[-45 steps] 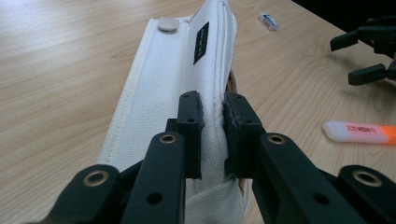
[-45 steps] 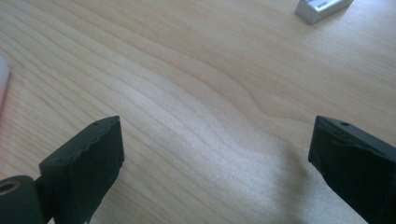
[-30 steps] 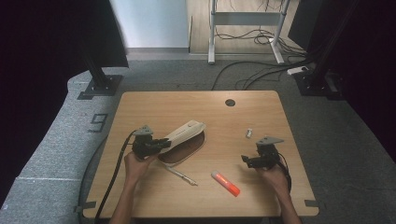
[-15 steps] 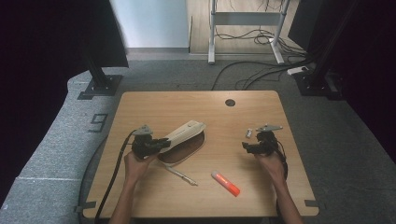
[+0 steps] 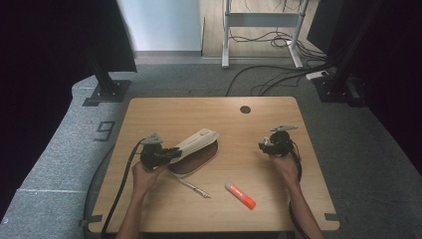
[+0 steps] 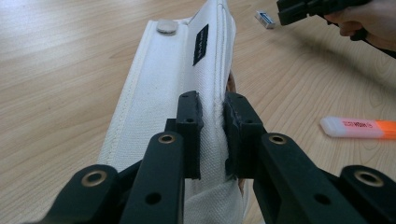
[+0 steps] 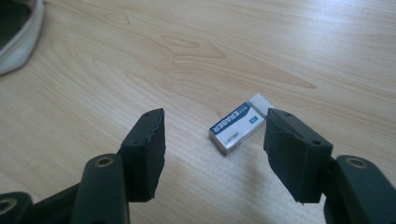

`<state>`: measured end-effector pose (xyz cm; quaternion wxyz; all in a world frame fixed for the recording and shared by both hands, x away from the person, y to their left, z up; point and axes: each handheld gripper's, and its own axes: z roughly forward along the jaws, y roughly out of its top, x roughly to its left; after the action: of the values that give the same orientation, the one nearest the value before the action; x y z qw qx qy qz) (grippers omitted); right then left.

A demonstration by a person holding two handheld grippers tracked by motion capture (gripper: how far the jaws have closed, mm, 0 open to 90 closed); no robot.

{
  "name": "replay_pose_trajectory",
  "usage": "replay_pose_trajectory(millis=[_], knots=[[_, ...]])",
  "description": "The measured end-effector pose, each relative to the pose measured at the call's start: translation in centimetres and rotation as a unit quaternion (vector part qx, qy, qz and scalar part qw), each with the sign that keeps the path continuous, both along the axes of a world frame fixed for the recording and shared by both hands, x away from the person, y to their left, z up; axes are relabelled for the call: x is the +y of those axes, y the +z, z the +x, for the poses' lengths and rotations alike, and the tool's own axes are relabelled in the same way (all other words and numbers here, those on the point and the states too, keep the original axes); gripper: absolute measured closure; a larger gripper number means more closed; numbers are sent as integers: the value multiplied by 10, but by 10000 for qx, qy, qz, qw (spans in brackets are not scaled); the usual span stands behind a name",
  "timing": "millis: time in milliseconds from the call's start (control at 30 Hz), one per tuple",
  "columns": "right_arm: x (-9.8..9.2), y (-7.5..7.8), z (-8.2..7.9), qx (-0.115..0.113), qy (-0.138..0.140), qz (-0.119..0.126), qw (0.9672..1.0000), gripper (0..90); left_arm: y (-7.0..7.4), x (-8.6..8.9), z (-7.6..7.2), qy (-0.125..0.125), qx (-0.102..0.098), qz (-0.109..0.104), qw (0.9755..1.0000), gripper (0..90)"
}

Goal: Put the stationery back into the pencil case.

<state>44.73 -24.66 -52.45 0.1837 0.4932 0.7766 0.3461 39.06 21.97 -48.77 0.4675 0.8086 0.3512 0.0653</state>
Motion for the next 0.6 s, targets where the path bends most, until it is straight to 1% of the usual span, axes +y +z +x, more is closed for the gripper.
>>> replay_pose_trajectory(millis=[33,67,167,200,267,433,600], knots=[[0,0,0,0,0,0,10000,404,0,0,0,0,0,0,10000,772],[1,-2,5,39,-28,-8,10000,421,0,0,0,-3,-6,3,10000,772],[1,-3,8,51,-50,-3,10000,436,0,0,0,-8,-5,7,10000,772],[1,-5,13,76,-94,-27,9999,452,0,0,0,-9,-2,7,10000,772],[1,-8,16,108,-119,-55,9999,463,0,0,0,-12,2,6,10000,772],[0,-11,20,128,-172,-135,9997,506,0,0,0,-7,17,-5,10000,772],[-1,-14,23,116,-169,-140,9997,572,-1,0,1,-11,23,-11,10000,772]])
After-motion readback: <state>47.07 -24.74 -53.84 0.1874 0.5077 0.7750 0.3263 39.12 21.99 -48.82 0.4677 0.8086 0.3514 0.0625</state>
